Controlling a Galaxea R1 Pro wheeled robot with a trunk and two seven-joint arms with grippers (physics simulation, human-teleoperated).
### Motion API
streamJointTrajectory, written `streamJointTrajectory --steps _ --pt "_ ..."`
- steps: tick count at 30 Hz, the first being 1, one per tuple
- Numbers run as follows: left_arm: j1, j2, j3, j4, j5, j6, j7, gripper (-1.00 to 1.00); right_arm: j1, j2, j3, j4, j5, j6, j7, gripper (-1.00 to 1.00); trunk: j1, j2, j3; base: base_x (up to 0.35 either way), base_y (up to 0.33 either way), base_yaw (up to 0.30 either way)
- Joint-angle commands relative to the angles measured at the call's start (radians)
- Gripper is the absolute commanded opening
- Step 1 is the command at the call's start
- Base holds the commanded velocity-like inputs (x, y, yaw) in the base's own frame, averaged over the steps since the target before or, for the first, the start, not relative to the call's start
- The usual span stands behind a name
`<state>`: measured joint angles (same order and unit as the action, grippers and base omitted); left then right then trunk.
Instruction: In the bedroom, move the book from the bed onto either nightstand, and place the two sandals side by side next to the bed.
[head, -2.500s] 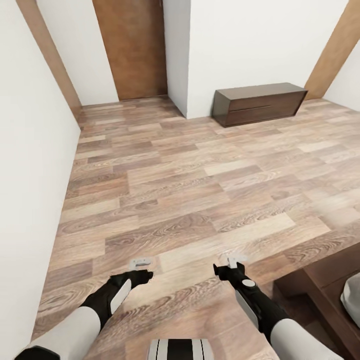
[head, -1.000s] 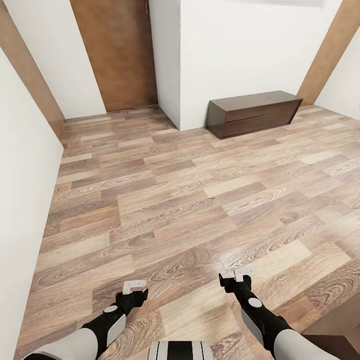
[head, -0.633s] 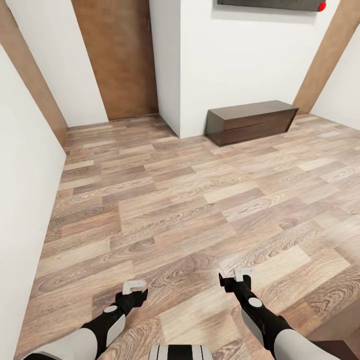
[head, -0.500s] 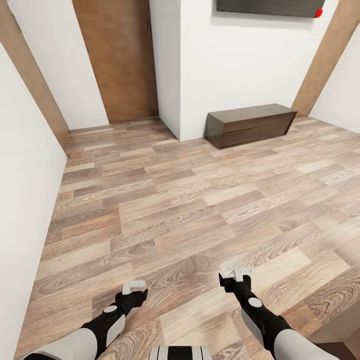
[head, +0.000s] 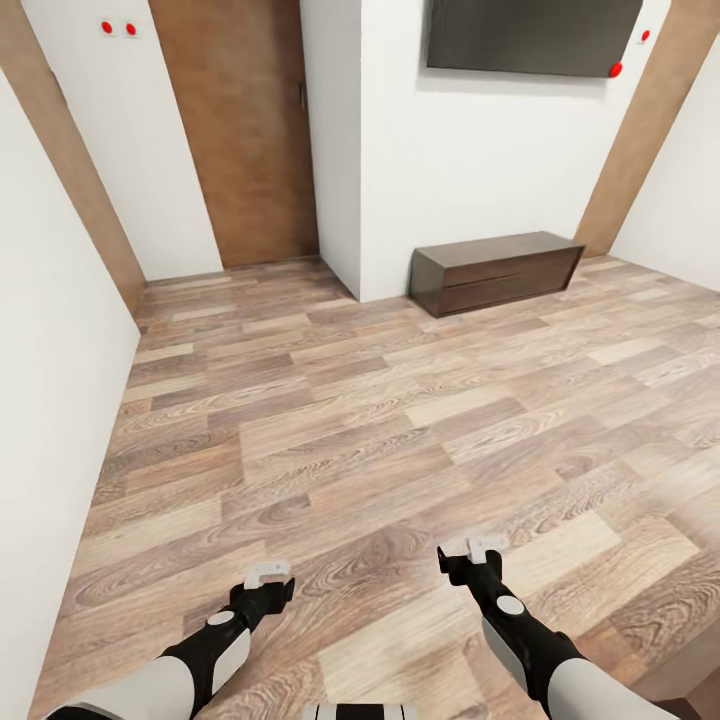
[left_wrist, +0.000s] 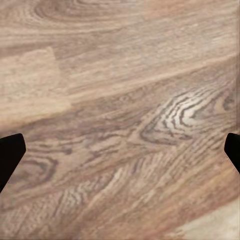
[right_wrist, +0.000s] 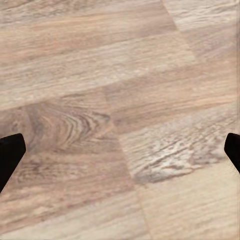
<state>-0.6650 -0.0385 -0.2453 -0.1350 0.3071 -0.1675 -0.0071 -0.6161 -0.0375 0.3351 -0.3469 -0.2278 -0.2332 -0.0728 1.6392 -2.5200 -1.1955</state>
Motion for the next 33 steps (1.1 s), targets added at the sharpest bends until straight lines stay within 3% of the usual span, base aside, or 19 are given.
streamJointTrajectory --steps 1,16,26,33 --pt "-0.001 0.001 -0.010 0.002 0.010 -0.005 -0.002 1.00 -0.001 -0.001 0.009 0.000 -0.008 -0.003 -0.005 1.00 -0.001 0.000 0.003 0.000 0.000 0.000" --pt "-0.001 0.001 -0.011 0.002 0.010 -0.006 -0.002 1.00 -0.001 -0.001 0.010 0.000 -0.008 -0.003 0.000 1.00 -0.007 0.004 0.061 0.000 0.000 -0.002" --pt "0.000 0.003 -0.009 0.002 0.012 -0.006 -0.003 1.00 -0.001 -0.001 0.010 0.000 -0.008 -0.003 0.002 1.00 -0.007 0.004 0.061 0.003 0.001 -0.210" --pt "-0.001 0.008 -0.006 0.002 0.015 -0.005 -0.009 1.00 -0.001 -0.001 0.011 -0.001 -0.007 -0.003 0.002 1.00 -0.007 0.004 0.062 0.190 0.130 -0.271"
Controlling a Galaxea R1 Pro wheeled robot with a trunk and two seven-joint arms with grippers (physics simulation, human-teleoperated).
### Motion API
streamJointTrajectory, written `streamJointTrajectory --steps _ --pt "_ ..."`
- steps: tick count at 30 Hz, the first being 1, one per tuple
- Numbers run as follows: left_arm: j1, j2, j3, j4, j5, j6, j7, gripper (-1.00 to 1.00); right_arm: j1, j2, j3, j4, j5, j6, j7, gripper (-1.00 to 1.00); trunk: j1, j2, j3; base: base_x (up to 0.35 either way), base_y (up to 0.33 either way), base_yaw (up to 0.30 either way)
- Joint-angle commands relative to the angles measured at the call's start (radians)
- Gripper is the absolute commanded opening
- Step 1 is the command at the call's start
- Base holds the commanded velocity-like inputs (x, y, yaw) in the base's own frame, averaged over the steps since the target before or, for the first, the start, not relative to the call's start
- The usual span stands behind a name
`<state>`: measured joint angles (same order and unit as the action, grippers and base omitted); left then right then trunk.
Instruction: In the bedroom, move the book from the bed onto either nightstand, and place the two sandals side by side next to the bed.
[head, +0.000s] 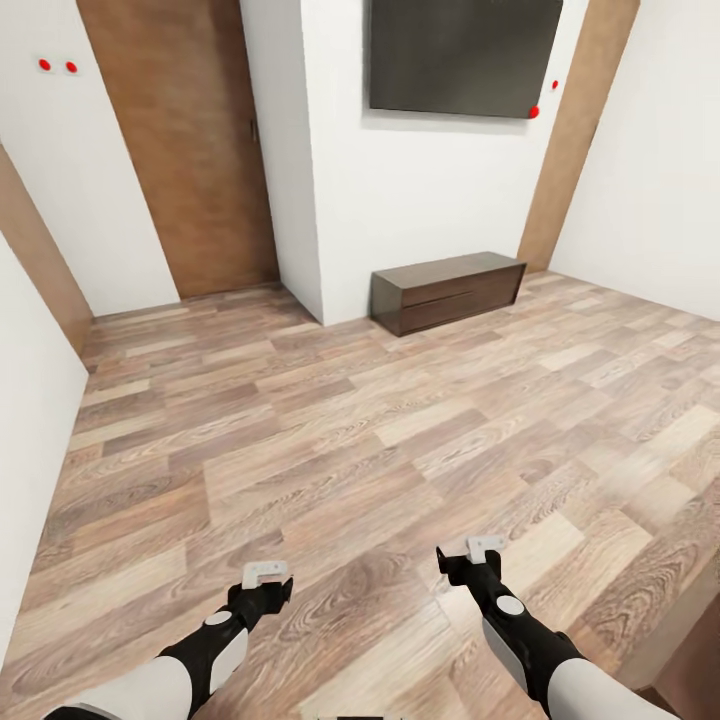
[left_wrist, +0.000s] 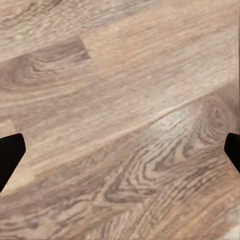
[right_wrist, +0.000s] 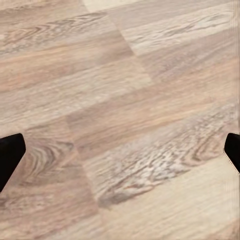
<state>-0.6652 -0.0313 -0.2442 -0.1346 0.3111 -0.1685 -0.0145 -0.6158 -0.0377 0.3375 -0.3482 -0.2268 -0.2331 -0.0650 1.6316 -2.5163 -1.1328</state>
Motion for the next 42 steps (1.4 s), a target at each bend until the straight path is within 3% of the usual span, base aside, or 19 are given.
streamJointTrajectory --steps 1,42 --pt "-0.001 0.000 -0.007 0.002 0.011 -0.004 -0.002 1.00 -0.001 -0.001 0.009 0.000 -0.008 -0.003 -0.006 1.00 0.000 0.000 0.000 0.259 0.187 -0.273" --pt "-0.001 0.009 -0.009 0.001 0.009 -0.005 -0.001 1.00 -0.001 -0.001 0.011 0.000 -0.007 -0.003 -0.006 1.00 0.000 0.000 0.001 0.241 0.253 -0.273"
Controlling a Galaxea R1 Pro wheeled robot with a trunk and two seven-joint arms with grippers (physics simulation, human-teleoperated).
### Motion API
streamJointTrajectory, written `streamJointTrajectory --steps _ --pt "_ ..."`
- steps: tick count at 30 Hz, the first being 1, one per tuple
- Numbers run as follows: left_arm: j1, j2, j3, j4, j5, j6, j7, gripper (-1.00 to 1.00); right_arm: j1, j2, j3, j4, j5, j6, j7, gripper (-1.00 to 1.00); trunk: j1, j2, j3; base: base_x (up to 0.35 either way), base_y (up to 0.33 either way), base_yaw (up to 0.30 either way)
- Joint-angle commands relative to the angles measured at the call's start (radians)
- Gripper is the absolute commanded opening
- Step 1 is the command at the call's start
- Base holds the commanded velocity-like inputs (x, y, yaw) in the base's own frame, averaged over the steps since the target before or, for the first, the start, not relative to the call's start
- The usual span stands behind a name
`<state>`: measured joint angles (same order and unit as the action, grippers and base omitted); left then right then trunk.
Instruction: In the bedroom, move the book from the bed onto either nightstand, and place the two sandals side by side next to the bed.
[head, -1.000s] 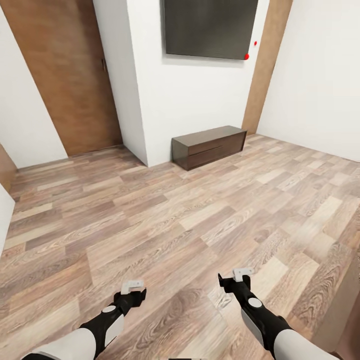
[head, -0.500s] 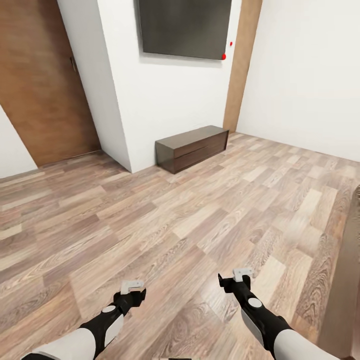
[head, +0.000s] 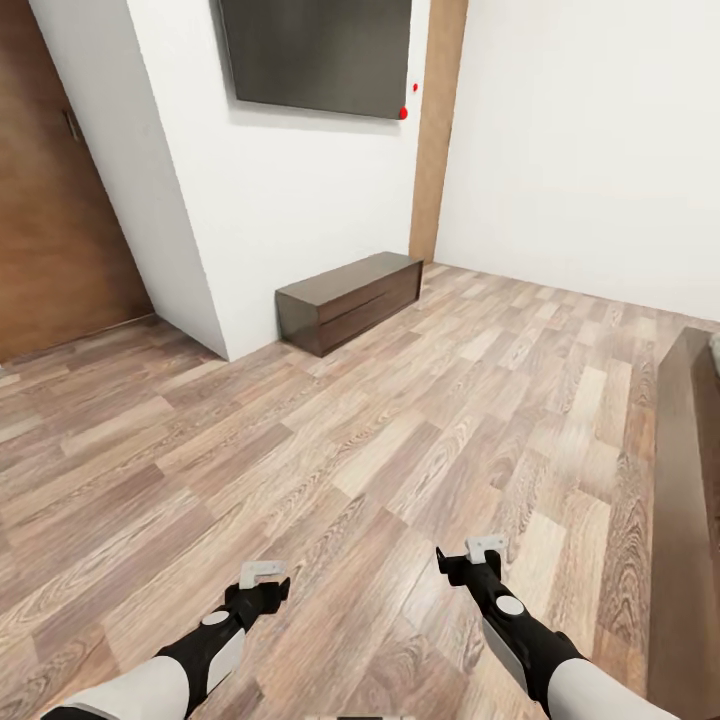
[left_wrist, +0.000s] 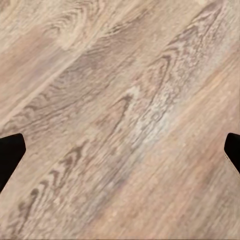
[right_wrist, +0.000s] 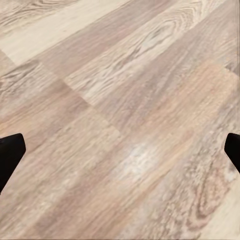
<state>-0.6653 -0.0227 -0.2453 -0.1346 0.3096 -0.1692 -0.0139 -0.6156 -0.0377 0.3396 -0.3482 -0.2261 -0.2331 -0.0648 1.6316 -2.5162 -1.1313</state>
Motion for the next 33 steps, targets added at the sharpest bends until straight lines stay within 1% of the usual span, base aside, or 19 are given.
streamJointTrajectory --steps 1,10,27,33 --pt "0.000 0.000 -0.008 0.001 0.010 -0.004 -0.001 1.00 -0.001 -0.001 0.009 0.000 -0.008 -0.003 -0.006 1.00 0.000 0.000 -0.001 0.277 0.211 -0.273" --pt "0.000 0.001 -0.008 0.002 0.009 -0.003 -0.002 1.00 -0.001 -0.001 0.007 0.000 -0.007 -0.003 -0.006 1.00 0.000 0.000 -0.001 0.308 0.136 -0.272" --pt "0.000 0.007 -0.008 0.002 0.008 -0.004 -0.001 1.00 -0.001 -0.001 0.007 0.000 -0.007 -0.003 -0.007 1.00 0.000 0.000 -0.001 0.329 0.027 -0.249" --pt "0.000 0.007 -0.008 0.003 0.008 -0.004 -0.001 1.00 -0.001 -0.001 0.007 0.001 -0.008 -0.003 -0.010 1.00 0.000 0.000 -0.001 0.330 0.106 -0.143"
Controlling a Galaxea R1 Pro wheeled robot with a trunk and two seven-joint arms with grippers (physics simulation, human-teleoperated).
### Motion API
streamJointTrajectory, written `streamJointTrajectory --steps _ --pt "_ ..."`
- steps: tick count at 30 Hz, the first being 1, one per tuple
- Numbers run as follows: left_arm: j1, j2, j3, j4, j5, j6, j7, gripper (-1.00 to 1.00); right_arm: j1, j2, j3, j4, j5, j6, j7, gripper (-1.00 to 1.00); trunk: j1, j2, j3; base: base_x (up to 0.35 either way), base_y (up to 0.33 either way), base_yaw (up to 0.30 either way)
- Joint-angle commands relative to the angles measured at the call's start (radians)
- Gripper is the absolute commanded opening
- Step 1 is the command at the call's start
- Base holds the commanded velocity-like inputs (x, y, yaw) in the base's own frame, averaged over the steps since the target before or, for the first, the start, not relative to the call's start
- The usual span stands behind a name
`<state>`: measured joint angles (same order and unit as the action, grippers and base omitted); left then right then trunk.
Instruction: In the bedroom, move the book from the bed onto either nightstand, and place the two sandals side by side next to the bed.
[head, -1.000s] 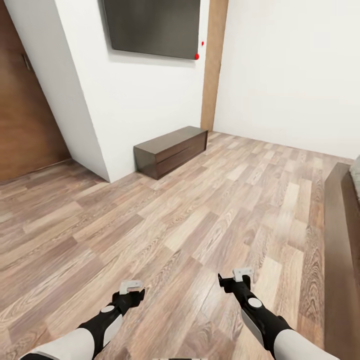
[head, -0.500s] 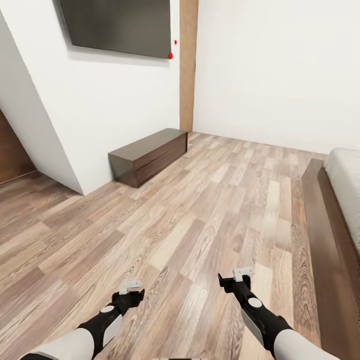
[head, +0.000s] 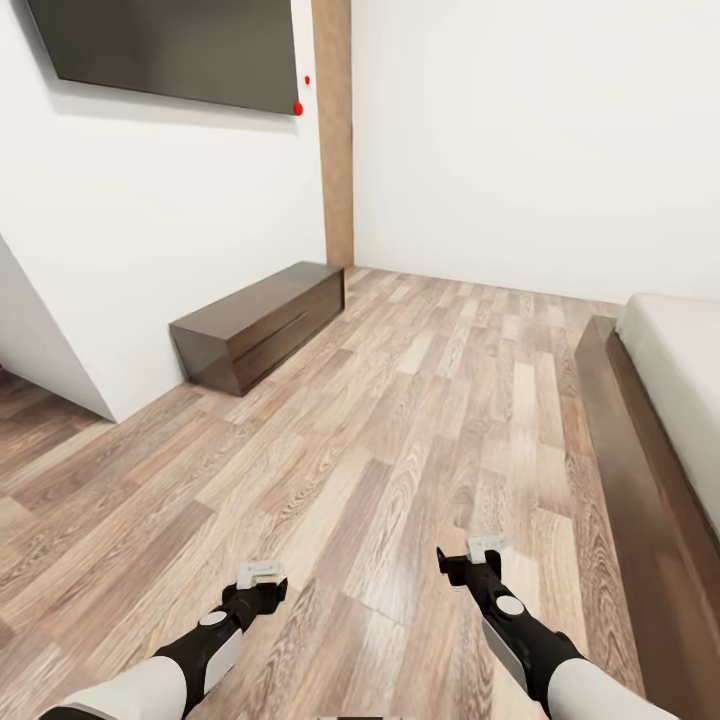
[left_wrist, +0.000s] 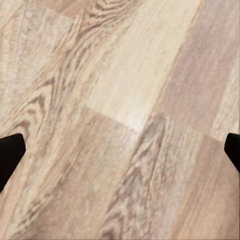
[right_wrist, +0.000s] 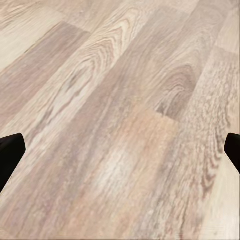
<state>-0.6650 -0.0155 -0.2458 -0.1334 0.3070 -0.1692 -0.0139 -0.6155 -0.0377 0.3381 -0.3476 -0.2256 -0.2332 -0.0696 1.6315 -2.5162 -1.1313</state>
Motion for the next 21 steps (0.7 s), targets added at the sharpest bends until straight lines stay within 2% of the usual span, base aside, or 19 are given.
streamJointTrajectory --steps 1,21 --pt "-0.001 0.000 -0.008 0.001 0.010 -0.004 -0.001 1.00 -0.001 -0.001 0.009 0.000 -0.008 -0.003 -0.007 1.00 0.000 0.000 -0.001 0.330 0.115 -0.043" --pt "-0.001 -0.004 -0.009 0.000 0.008 -0.004 -0.002 1.00 0.000 -0.001 0.006 0.069 -0.016 -0.010 -0.010 1.00 0.000 0.000 -0.001 0.330 0.117 -0.005"
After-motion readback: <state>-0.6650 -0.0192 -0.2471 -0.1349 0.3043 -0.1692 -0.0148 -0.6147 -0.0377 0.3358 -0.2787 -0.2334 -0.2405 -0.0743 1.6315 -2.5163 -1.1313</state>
